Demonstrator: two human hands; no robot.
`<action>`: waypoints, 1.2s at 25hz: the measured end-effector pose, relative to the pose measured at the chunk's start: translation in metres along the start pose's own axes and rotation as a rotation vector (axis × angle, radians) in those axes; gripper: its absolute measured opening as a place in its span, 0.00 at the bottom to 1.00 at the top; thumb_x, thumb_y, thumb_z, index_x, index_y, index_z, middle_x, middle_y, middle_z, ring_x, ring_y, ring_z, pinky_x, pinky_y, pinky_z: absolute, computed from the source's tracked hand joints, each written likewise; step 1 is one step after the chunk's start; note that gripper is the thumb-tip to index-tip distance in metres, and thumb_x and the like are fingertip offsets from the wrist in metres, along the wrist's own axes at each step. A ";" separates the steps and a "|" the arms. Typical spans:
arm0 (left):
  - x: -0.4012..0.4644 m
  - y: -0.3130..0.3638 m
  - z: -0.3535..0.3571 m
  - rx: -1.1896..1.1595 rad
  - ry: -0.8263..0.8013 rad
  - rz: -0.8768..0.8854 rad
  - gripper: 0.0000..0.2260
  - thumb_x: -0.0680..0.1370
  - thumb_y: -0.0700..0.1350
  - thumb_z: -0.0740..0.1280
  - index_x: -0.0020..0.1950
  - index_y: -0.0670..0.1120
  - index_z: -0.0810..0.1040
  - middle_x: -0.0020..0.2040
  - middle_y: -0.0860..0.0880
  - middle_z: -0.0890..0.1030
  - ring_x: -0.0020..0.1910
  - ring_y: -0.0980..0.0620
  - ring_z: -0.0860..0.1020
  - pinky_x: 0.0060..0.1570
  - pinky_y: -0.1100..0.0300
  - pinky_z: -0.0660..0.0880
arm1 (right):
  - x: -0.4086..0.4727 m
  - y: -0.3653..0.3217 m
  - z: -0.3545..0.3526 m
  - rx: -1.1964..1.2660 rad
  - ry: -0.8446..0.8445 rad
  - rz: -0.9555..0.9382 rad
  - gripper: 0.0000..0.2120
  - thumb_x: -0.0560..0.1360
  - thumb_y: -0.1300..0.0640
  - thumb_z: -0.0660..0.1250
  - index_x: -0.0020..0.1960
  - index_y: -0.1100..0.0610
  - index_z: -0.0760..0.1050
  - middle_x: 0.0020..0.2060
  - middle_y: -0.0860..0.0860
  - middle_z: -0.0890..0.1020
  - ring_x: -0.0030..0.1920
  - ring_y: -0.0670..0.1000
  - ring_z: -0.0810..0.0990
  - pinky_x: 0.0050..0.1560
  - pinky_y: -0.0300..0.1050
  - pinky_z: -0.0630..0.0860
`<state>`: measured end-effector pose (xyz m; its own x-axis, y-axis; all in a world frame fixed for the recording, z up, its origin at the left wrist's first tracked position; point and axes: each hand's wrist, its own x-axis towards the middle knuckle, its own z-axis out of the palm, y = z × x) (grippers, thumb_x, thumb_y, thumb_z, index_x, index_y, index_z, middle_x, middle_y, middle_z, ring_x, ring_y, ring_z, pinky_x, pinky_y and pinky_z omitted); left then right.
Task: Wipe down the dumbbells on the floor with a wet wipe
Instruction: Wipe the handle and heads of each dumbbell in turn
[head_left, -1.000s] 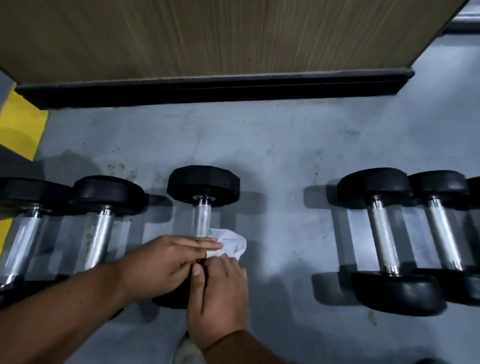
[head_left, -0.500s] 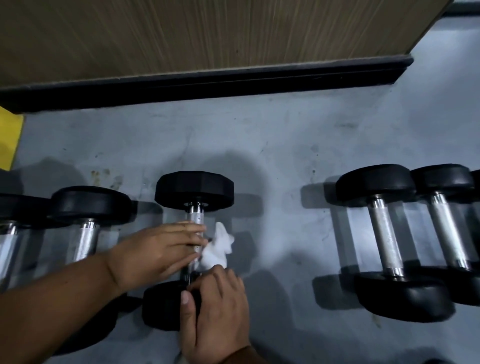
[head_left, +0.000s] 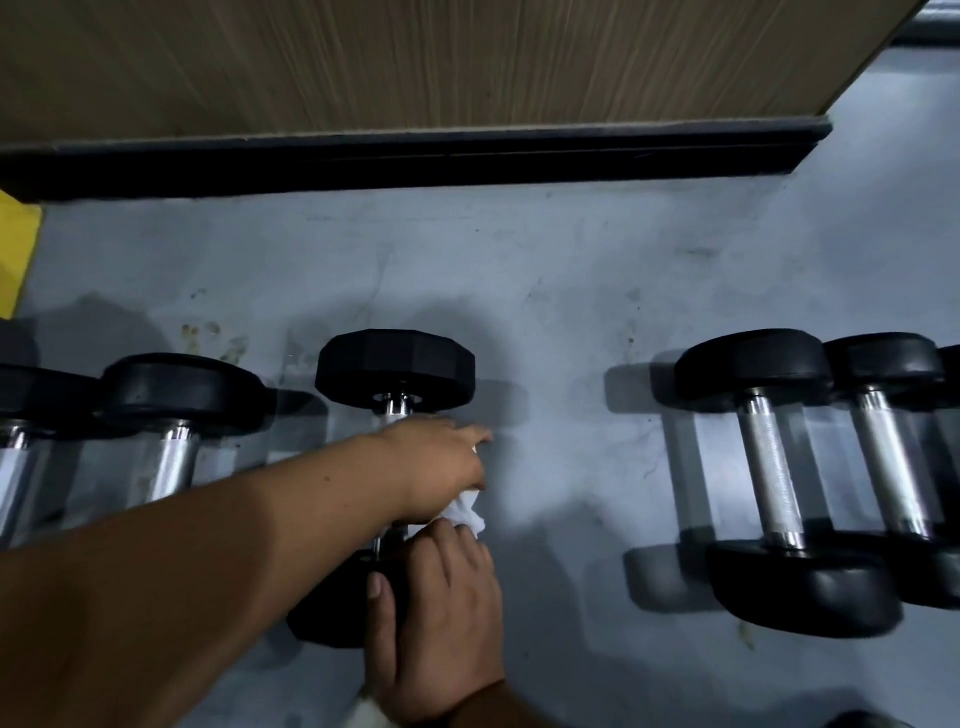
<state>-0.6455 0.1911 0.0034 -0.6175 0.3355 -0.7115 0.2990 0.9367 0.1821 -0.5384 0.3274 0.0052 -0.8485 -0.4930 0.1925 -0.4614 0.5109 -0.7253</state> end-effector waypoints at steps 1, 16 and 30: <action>0.011 0.007 -0.004 -0.074 -0.053 -0.071 0.19 0.77 0.50 0.70 0.67 0.54 0.75 0.75 0.46 0.66 0.66 0.44 0.73 0.62 0.50 0.72 | 0.001 0.001 0.000 0.004 -0.001 -0.004 0.14 0.79 0.47 0.59 0.48 0.57 0.75 0.45 0.53 0.75 0.42 0.56 0.74 0.43 0.52 0.71; -0.078 -0.035 0.084 -0.239 0.984 -0.031 0.19 0.76 0.39 0.64 0.65 0.45 0.81 0.65 0.45 0.78 0.63 0.41 0.75 0.58 0.45 0.75 | -0.001 0.006 0.000 0.000 0.010 -0.032 0.18 0.82 0.46 0.55 0.43 0.56 0.77 0.41 0.53 0.75 0.40 0.57 0.74 0.41 0.55 0.73; -0.078 -0.031 0.061 -0.674 1.172 -0.088 0.08 0.76 0.39 0.69 0.54 0.44 0.83 0.50 0.52 0.77 0.41 0.57 0.77 0.45 0.66 0.74 | -0.002 0.007 0.002 0.005 -0.018 -0.035 0.18 0.82 0.48 0.56 0.45 0.57 0.77 0.42 0.53 0.75 0.41 0.57 0.74 0.43 0.57 0.73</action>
<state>-0.5624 0.1296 0.0121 -0.9687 -0.1566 0.1928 0.0244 0.7125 0.7012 -0.5390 0.3306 -0.0020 -0.8268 -0.5235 0.2057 -0.4894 0.4894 -0.7218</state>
